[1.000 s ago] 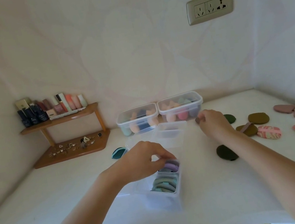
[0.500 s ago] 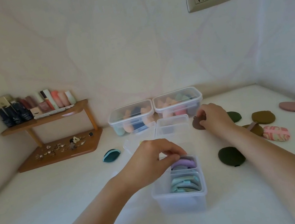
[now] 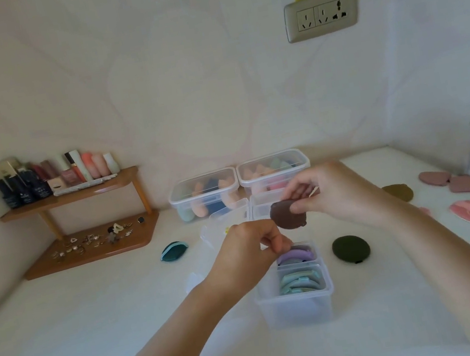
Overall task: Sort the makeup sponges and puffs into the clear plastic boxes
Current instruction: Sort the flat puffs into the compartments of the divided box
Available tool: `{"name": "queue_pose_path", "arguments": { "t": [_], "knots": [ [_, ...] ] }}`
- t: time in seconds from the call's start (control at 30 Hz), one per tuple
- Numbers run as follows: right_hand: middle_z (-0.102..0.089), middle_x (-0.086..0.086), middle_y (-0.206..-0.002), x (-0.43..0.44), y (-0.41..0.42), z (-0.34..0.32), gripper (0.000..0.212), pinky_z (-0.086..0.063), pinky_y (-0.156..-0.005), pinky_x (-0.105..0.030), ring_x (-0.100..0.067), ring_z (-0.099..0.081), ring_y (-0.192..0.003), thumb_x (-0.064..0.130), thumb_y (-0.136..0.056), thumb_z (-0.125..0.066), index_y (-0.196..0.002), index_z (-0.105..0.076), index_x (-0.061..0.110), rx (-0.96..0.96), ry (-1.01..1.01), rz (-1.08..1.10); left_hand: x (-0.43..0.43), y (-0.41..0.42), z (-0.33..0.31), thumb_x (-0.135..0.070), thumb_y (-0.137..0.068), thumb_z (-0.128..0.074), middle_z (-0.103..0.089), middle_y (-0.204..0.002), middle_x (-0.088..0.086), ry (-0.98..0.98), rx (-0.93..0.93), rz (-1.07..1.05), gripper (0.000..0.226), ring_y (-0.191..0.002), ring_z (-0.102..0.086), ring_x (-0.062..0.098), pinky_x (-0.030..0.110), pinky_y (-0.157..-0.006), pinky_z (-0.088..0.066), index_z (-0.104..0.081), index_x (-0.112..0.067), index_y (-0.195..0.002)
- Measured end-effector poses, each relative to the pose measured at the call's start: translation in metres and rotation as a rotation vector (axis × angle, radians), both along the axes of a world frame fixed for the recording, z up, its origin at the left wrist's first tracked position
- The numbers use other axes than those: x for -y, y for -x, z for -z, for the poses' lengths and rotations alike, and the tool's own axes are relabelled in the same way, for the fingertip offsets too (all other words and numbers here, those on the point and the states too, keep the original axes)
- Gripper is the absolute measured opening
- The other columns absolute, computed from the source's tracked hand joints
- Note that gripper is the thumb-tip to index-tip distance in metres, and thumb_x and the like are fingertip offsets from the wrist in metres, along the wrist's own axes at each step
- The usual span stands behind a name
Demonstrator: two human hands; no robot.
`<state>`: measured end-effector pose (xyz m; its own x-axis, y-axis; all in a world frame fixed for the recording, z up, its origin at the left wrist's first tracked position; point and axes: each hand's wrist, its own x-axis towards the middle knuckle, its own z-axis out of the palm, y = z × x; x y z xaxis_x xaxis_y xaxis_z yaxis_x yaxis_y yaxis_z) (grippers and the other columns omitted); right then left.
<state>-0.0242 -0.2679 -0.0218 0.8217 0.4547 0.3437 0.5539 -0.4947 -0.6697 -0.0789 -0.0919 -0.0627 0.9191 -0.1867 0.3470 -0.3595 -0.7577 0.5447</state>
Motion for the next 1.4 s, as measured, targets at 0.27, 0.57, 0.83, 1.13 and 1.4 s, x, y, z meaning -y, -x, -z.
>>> {"name": "queue_pose_path", "arguments": {
  "t": [0.27, 0.57, 0.83, 1.13, 1.4],
  "knots": [
    [-0.07, 0.001, -0.086, -0.017, 0.014, 0.0, 0.008, -0.043, -0.06, -0.018, -0.014, -0.062, -0.074, 0.012, -0.083, -0.065, -0.087, -0.072, 0.013, 0.082, 0.537, -0.028, 0.002, 0.003, 0.004, -0.007, -0.081, -0.066, -0.069, -0.076, -0.011, 0.022, 0.048, 0.012, 0.042, -0.077, -0.063, -0.003, 0.001, -0.071, -0.041, -0.047, -0.033, -0.053],
    [-0.055, -0.001, -0.073, -0.029, 0.027, 0.004, 0.015, -0.029, -0.054, -0.027, -0.019, -0.045, -0.067, 0.007, -0.08, -0.053, -0.084, -0.066, 0.013, 0.412, 0.72, 0.055, -0.001, 0.004, 0.001, -0.005, -0.078, -0.067, -0.069, -0.076, -0.003, 0.029, 0.025, 0.104, 0.043, -0.079, -0.064, 0.005, 0.015, -0.078, -0.047, -0.048, -0.034, -0.052],
    [-0.07, 0.0, -0.082, -0.024, 0.03, 0.003, 0.011, -0.043, -0.06, -0.027, -0.018, -0.054, -0.07, 0.017, -0.082, -0.063, -0.085, -0.074, 0.017, 0.306, 0.559, 0.098, 0.002, 0.01, -0.001, -0.004, -0.079, -0.065, -0.065, -0.075, -0.009, -0.035, 0.034, 0.109, 0.041, -0.08, -0.064, 0.008, 0.012, -0.076, -0.048, -0.049, -0.033, -0.055],
    [-0.067, -0.002, -0.088, -0.026, 0.033, 0.002, 0.009, -0.044, -0.064, -0.029, -0.022, -0.059, -0.079, 0.016, -0.082, -0.06, -0.089, -0.066, 0.014, 0.318, 0.61, 0.13, 0.004, 0.013, -0.003, -0.003, -0.081, -0.061, -0.067, -0.085, -0.005, -0.138, 0.067, 0.1, 0.028, -0.089, -0.064, 0.013, 0.005, -0.072, -0.04, -0.052, -0.023, -0.065],
    [-0.07, -0.004, -0.089, -0.023, 0.035, 0.001, 0.014, -0.049, -0.064, -0.027, -0.018, -0.06, -0.069, 0.007, -0.083, -0.062, -0.092, -0.071, 0.01, 0.042, 0.577, 0.144, 0.004, 0.014, -0.005, -0.008, -0.084, -0.059, -0.07, -0.095, -0.001, -0.196, 0.039, 0.095, 0.024, -0.093, -0.063, 0.013, 0.023, -0.084, -0.049, -0.053, -0.023, -0.068]
  ]
}}
